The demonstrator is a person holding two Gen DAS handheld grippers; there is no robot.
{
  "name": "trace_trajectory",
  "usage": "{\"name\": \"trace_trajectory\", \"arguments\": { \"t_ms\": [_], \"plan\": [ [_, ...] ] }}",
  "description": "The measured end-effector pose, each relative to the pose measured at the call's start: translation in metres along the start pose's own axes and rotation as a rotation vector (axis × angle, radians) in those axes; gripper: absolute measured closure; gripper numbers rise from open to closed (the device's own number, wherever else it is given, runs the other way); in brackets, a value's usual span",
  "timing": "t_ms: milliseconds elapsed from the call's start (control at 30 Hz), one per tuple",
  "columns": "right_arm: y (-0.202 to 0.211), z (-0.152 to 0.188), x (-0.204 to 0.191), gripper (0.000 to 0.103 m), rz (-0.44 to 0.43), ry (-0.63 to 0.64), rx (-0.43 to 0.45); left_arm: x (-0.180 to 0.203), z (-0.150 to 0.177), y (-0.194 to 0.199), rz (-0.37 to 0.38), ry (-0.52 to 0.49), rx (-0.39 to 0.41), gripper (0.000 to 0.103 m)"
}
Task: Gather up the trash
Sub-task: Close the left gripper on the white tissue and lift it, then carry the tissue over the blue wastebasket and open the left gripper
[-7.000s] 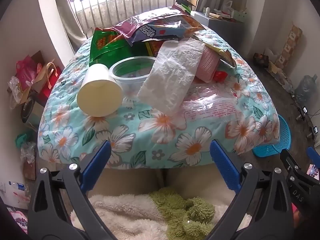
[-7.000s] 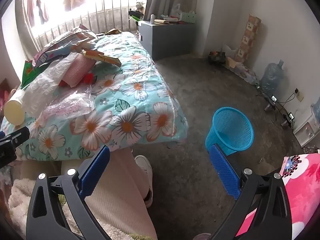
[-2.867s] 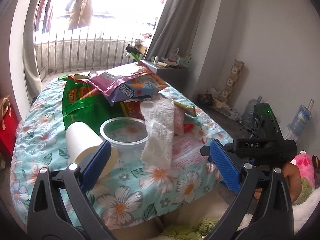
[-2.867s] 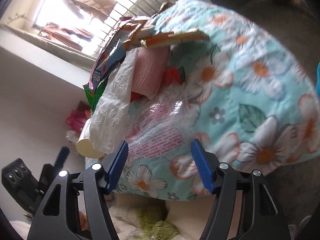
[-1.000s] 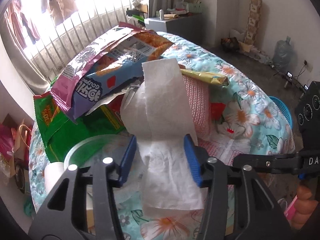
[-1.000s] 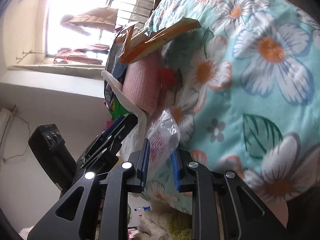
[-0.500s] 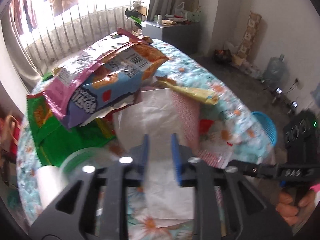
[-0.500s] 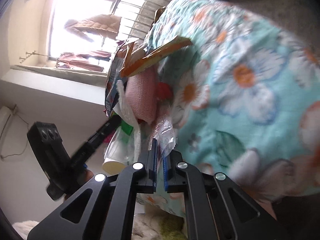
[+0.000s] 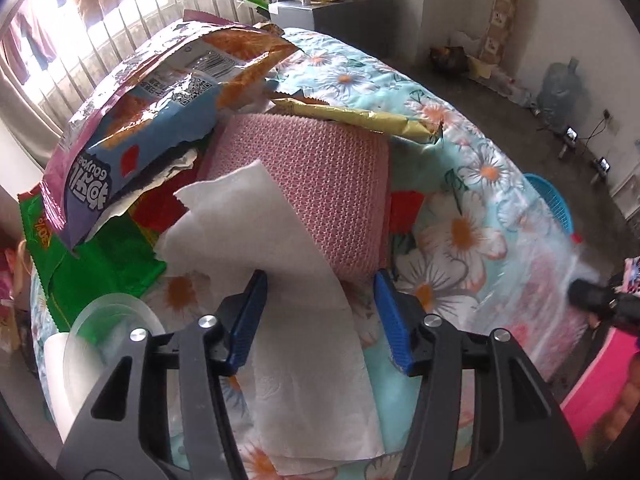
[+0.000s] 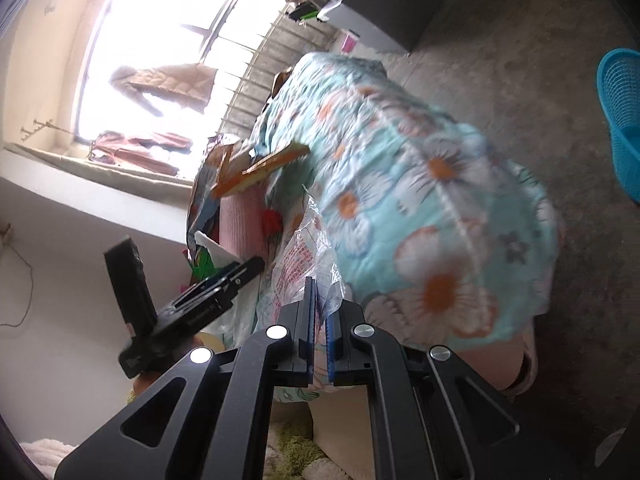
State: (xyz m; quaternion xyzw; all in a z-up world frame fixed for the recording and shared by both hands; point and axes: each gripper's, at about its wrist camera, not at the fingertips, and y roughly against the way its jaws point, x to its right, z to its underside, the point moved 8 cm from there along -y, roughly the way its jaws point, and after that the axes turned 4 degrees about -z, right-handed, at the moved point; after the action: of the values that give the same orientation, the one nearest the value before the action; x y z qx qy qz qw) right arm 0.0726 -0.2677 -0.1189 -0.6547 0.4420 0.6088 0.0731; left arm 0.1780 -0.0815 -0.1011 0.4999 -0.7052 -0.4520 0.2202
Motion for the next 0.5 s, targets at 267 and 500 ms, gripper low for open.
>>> {"name": "trace_trajectory", "arguments": {
  "t_ms": [267,500],
  "plan": [
    [0.025,-0.009,-0.005,0.098,-0.017,0.029,0.059,-0.001,0.007,0.008,0.006,-0.004,0.015,0.101],
    [0.048,-0.015,-0.011,0.098,-0.058,0.059,0.108,-0.006,0.011,0.05,0.06,0.039,0.096,0.103]
  ]
}}
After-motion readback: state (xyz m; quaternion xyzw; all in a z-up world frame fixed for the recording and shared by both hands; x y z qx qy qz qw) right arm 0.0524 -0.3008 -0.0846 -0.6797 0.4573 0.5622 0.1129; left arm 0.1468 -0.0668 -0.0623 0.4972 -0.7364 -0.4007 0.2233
